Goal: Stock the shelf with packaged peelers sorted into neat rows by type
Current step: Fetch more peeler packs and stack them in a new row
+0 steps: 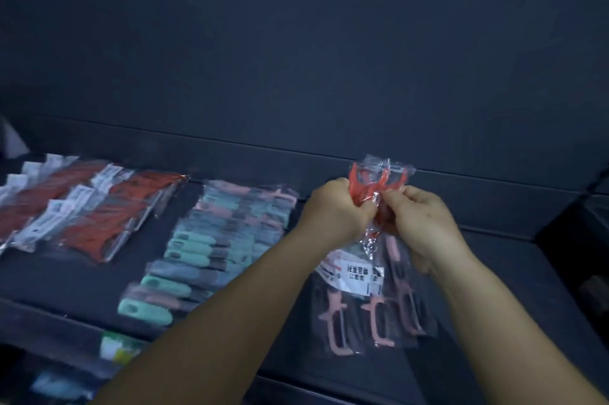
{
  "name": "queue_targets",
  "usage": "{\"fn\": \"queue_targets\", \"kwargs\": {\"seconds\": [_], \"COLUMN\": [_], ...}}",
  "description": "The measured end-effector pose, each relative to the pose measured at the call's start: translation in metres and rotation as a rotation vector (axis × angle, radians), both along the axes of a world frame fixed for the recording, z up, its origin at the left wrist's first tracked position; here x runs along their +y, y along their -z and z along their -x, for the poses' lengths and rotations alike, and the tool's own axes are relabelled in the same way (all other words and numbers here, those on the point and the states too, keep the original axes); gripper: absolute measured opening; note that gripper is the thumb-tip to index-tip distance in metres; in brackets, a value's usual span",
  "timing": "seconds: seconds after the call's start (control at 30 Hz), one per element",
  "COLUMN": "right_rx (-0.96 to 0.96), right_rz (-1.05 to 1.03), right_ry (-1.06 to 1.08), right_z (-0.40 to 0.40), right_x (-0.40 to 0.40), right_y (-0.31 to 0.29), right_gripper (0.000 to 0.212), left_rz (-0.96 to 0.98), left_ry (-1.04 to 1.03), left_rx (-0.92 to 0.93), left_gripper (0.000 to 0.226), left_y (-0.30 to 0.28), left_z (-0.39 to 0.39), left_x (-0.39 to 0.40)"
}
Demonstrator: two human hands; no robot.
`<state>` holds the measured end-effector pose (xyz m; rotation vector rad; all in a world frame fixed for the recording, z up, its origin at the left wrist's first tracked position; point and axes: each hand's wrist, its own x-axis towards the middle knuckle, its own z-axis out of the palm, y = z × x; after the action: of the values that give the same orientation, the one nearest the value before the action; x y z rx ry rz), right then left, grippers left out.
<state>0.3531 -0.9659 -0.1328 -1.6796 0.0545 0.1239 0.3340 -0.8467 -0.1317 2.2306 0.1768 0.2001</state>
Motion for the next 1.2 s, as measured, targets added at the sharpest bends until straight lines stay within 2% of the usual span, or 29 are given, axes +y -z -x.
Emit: {"fn": "queue_targets", "kwargs": {"seconds": [0.23,0.5,0.63,0.8,0.97,1.1,1.2], "right_rx": [0.102,0.185,0.204,0.09,-0.043,-0.09,-0.108], "right_rz": [-0.148,-0.207,-0.223,0.032,0.358,0.533,0.622], "right_ry": [-0.172,-0.258,-0.225,-0.179,-0.196,-0.249,-0.257], "right_z": [0.018,0.067,0.09,0.111,0.123,0.13,0.132], "right_x": [0.12,0.255,0.297,0.331,0.348,0.359,0.364], "right_y": [0.017,0.022,0.028,0.04,0.053,0.06,0.063], "right_gripper": [0.015,0.012,0.007,0.018,0.014,0.013,0.019], "left_rz": [-0.109,-0.324,-0.452,-0.647,-0.722,-0.784,-0.799], "left_ry": [-0.023,-0.003,0.035,0.146,0.242,0.297,0.305], "left_rx": [0.077,0.035,0.047,0.057,0.053,0.084,0.061], "left_gripper": [0.023,0.013,0.01,0.016,0.026,0.056,0.063], "left_y": [0.002,-0.001,0.002,0.016,0.035,0.048,0.058], "left_z": [0.041,0.092,0.116,0.141,0.152,0.151,0.144], "left_x": [0.119,0.261,0.323,0.377,0.408,0.413,0.412]}}
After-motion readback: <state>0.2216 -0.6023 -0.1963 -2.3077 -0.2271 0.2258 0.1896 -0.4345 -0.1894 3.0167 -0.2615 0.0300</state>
